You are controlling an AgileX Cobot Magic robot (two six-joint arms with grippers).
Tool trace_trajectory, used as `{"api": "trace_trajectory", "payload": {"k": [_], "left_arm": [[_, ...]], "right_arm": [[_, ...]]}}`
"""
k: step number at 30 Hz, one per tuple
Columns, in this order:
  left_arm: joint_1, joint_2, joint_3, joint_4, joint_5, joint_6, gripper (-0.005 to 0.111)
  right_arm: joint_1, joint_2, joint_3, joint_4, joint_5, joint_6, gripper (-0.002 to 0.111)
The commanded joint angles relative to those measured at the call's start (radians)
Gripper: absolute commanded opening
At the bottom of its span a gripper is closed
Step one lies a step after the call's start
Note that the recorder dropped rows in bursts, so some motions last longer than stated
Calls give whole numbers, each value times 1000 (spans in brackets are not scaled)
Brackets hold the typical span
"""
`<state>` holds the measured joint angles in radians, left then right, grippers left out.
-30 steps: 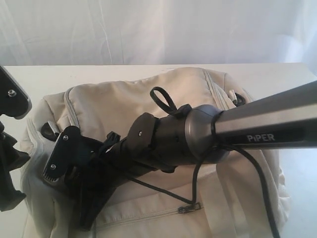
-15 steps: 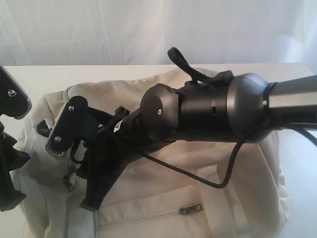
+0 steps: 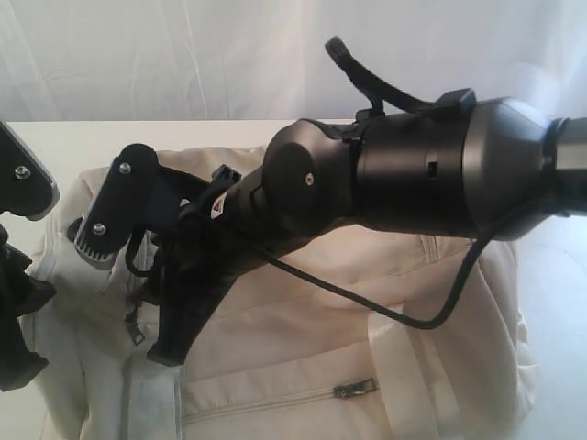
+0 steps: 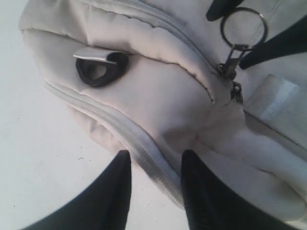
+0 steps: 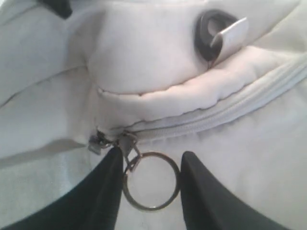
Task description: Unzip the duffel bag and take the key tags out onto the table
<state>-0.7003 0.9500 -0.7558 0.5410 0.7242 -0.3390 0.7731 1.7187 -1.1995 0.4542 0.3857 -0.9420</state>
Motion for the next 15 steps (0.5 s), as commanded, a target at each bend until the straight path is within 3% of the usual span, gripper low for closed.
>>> {"api": "trace_trajectory", "payload": {"k": [1, 15], "left_arm": [[1, -9, -1, -2, 9, -1, 40], [1, -9, -1, -2, 7, -1, 40]], "right_arm": [[-7, -14, -59, -33, -36, 9, 0], [-94, 35, -148, -97, -142, 2, 0]]}}
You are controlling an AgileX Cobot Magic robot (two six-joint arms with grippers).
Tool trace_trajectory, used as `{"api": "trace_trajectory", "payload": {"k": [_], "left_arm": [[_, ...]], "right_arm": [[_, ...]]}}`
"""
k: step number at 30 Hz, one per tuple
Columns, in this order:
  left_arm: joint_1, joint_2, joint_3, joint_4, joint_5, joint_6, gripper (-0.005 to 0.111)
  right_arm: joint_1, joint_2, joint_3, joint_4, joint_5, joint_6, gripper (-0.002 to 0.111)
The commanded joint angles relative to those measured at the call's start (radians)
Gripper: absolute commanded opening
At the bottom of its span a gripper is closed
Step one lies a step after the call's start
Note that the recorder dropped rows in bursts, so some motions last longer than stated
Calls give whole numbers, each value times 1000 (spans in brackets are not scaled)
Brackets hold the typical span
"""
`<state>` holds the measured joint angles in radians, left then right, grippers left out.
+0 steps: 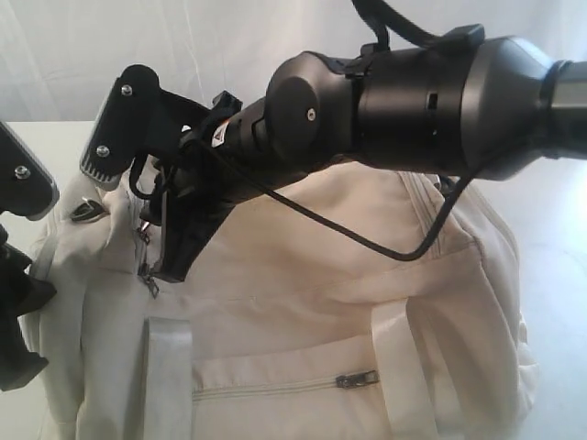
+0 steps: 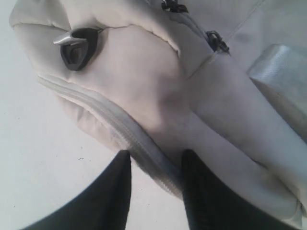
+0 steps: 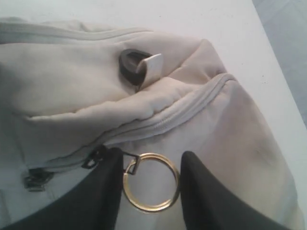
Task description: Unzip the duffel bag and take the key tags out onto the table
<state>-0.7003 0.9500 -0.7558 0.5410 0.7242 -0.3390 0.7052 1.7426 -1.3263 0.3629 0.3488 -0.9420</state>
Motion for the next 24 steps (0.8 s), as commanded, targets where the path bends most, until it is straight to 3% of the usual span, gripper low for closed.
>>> {"api": "trace_trajectory", "payload": {"k": [1, 3, 8, 11, 13, 19, 24], "left_arm": [[1, -9, -1, -2, 5, -1, 40], [1, -9, 21, 2, -22, -3, 41], [1, -9, 35, -2, -77, -98, 58], [1, -9, 35, -2, -198, -186, 64], [1, 3, 35, 16, -254, -187, 65], [1, 79, 38, 47, -252, -214, 64], [1, 134, 71, 239, -223, -465, 55]], "right_arm": [[-26, 16, -29, -5, -110, 4, 0], [-31, 27, -49, -5, -105, 4, 0], [-31, 11, -85, -5, 9, 6, 0], [-31, -29, -85, -5, 96, 6, 0], [-31, -56, -85, -5, 118, 11, 0], [-31, -89, -85, -5, 138, 56, 0], [-31, -89, -85, -5, 177, 56, 0]]}}
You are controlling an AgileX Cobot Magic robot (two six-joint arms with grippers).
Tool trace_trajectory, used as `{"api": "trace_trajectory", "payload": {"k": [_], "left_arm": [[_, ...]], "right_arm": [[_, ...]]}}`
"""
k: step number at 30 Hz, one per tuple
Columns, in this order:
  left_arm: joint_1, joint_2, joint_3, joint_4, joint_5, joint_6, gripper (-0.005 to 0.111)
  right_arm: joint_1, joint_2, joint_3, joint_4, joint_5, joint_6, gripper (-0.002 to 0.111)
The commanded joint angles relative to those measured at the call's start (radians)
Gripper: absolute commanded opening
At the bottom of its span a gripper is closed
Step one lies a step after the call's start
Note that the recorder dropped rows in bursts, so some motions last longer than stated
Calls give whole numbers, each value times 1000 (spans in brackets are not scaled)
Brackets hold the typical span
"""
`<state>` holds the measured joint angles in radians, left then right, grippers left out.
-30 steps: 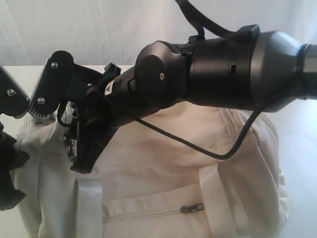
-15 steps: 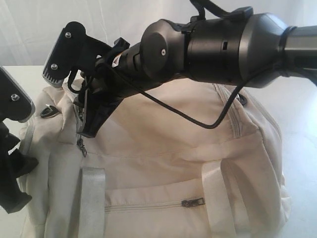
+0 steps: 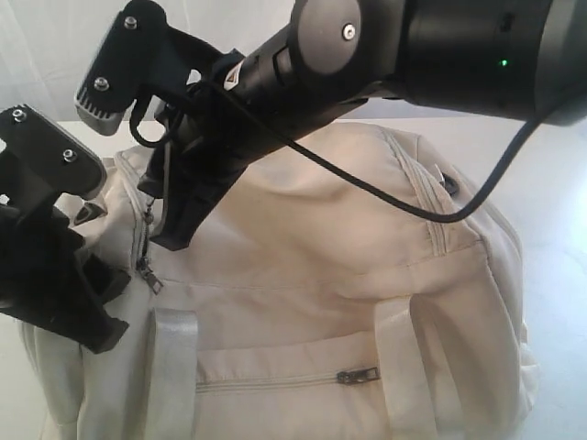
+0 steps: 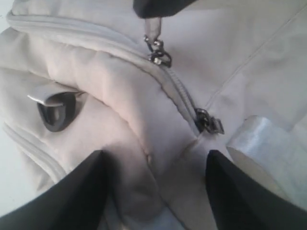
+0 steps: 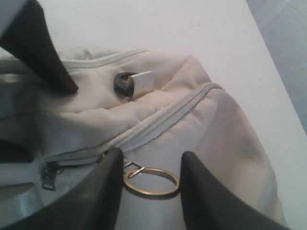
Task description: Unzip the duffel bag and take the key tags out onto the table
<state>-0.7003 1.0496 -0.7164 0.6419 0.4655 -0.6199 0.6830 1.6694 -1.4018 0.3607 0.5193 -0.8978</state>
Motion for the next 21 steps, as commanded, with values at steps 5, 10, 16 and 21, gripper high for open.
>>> {"api": "trace_trajectory", "payload": {"k": [5, 10, 16, 21], "left_arm": [[1, 44, 59, 157, 35, -244, 18], [1, 14, 63, 72, 31, -214, 0], [1, -60, 63, -119, 45, -6, 0], [1, -99, 80, -214, 61, 101, 0]], "right_arm": [[-8, -15, -9, -7, -5, 11, 0], [-8, -3, -9, -7, -69, 11, 0], [-8, 37, -14, -7, -184, 11, 0], [-8, 98, -57, -1, -230, 11, 0]]}}
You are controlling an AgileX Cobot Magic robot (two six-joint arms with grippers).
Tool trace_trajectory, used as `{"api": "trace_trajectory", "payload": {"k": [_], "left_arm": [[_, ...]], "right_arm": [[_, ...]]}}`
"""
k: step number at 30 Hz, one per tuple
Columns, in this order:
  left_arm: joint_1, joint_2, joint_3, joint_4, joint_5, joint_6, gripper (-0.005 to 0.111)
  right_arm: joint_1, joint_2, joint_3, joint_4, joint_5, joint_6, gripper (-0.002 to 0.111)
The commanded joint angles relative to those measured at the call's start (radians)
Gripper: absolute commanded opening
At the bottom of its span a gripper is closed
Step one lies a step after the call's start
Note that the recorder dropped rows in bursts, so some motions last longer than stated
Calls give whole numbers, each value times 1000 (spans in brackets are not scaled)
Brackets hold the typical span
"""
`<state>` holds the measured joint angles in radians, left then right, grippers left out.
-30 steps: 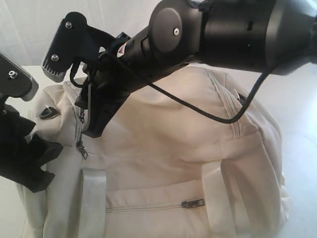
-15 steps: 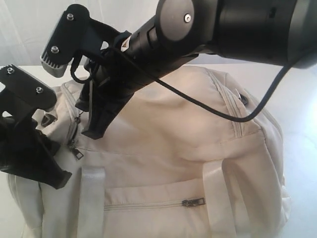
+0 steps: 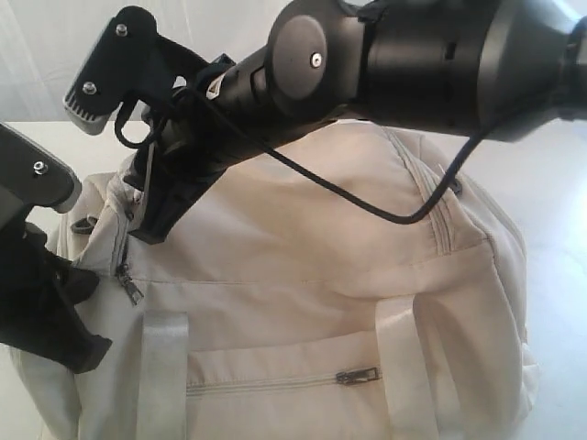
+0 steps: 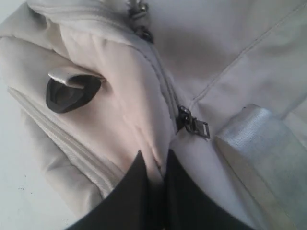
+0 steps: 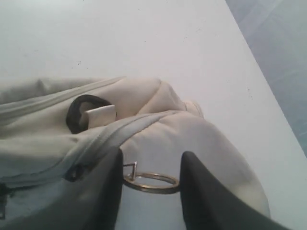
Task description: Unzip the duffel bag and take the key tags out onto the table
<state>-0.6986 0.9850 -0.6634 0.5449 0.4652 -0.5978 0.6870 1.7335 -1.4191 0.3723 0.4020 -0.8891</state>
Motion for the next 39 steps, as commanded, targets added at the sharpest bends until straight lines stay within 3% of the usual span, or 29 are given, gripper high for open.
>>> {"api": "trace_trajectory", "payload": {"k": [1, 14, 27, 32, 37, 39], "left_arm": [[-1, -43, 35, -117, 61, 79, 0], [-1, -91, 77, -129, 83, 79, 0], [-1, -201, 77, -156, 91, 117, 0], [-1, -201, 77, -140, 103, 128, 0], [-1, -201, 77, -112, 103, 128, 0], [-1, -201, 77, -112, 103, 128, 0]], "right_arm": [[-12, 49, -53, -12, -112, 3, 0], [-15, 158, -174, -12, -196, 1, 0], [-79, 242, -258, -12, -220, 3, 0], [-79, 216, -259, -12, -66, 17, 0], [-118, 50, -260, -9, 365, 150, 0], [-130, 18, -262, 13, 448, 206, 0]]}}
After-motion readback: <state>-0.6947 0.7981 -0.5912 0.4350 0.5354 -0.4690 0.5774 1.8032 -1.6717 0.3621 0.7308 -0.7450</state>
